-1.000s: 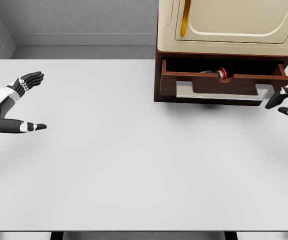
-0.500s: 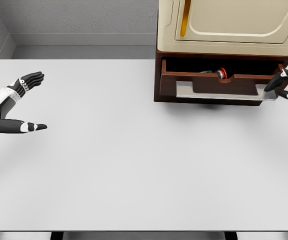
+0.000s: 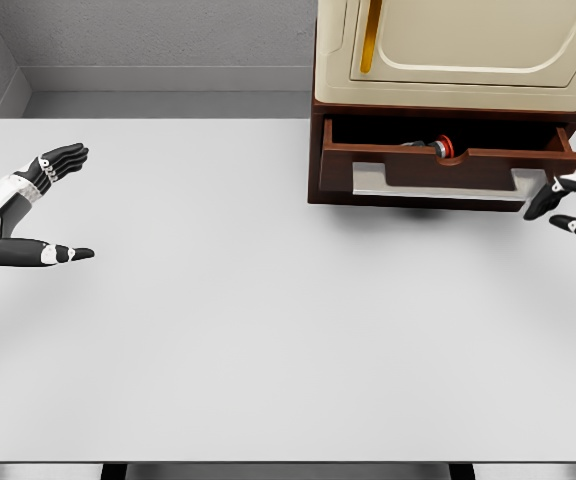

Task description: Put the switch into the drawer with left arm, and close the drawer with right arm

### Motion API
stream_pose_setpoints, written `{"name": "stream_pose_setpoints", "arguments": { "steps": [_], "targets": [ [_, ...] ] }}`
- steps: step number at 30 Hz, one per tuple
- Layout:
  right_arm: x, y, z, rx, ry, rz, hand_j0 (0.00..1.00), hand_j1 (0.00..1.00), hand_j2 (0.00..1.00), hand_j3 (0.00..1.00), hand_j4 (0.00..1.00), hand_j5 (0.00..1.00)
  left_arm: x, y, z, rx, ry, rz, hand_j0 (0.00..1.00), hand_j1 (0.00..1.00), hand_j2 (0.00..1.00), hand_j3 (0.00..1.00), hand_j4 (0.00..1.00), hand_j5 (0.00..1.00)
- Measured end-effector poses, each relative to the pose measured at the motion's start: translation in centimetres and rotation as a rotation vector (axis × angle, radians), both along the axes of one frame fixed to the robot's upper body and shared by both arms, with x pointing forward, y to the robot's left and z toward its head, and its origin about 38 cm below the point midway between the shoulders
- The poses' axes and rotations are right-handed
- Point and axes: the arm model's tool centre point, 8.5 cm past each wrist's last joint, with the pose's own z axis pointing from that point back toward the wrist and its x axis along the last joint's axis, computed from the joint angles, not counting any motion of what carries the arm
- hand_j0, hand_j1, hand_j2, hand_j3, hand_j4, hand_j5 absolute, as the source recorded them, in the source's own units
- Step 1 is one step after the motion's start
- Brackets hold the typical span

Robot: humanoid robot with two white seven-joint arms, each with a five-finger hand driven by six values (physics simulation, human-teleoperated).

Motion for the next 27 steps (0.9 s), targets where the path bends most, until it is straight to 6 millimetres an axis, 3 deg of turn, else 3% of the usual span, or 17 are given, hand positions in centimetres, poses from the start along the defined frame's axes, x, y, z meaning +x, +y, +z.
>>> {"name": "stream_pose_setpoints", "arguments": {
  "steps": [18, 23, 27],
  "targets": [
    [0.1, -0.2, 0.0, -0.002, -0.003, -0.008, 0.51, 0.51, 0.51, 0.51, 0.51, 0.51, 0.0, 0.0, 0.0, 0.0, 0.0, 0.0, 1.0, 1.0, 1.0, 1.0, 1.0, 1.0],
    [1.4, -0.9, 2.1, -0.015, -0.076, -0.027, 0.52, 0.52, 0.52, 0.52, 0.52, 0.52, 0.0, 0.0, 0.0, 0.0, 0.0, 0.0, 1.0, 1.0, 1.0, 1.0, 1.0, 1.0],
    [1.6, -1.2, 2.4, -0.037, -0.092, -0.025, 0.51, 0.51, 0.51, 0.51, 0.51, 0.51, 0.0, 0.0, 0.0, -0.001, 0.0, 0.0, 1.0, 1.0, 1.0, 1.0, 1.0, 1.0]
  ]
}}
